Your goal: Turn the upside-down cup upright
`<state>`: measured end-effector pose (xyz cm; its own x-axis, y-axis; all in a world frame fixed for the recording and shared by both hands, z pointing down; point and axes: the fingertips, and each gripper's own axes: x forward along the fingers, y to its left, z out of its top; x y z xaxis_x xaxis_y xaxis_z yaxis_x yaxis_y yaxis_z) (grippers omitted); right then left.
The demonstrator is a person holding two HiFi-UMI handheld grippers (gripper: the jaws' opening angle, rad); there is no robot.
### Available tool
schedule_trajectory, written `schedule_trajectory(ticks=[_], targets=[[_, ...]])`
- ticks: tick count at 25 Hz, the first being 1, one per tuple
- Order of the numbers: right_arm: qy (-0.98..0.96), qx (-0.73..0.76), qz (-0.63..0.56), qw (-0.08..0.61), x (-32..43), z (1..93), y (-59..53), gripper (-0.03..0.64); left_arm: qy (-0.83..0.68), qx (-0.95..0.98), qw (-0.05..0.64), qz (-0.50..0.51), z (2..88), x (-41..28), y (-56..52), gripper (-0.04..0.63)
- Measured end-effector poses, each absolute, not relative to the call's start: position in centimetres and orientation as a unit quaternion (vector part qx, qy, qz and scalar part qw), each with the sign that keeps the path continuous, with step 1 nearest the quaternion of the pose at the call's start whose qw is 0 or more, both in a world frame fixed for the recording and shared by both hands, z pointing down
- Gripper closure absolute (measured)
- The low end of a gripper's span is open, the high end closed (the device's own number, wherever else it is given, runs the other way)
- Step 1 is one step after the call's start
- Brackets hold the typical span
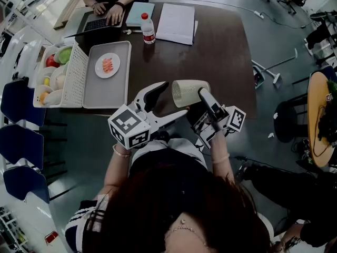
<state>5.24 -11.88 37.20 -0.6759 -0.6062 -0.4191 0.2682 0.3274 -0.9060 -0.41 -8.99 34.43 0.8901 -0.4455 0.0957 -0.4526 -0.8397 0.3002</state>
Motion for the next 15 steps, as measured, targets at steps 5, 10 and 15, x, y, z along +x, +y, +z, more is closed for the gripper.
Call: schedule_trajectory(ticks=[5,10,15], targets=[[0.721,-0.104,-0.569,0.382,4.9,36.9,-11.6,0.293,-0.235,0.96,0.153,0.023,34.5,0.5,-9.3,0.19],[0.72,-0.088,-0.574,0.38,4.7,36.8,-11.2,0.291,-0.228,0.961,0.153,0.035,34.8,1.1,-9.2,0.192],[0.717,-0.074,-0.579,0.381,4.4,36.9,-11.0,0.293,-0.228,0.962,0.145,0.044,35.3,1.3,-9.1,0.192]])
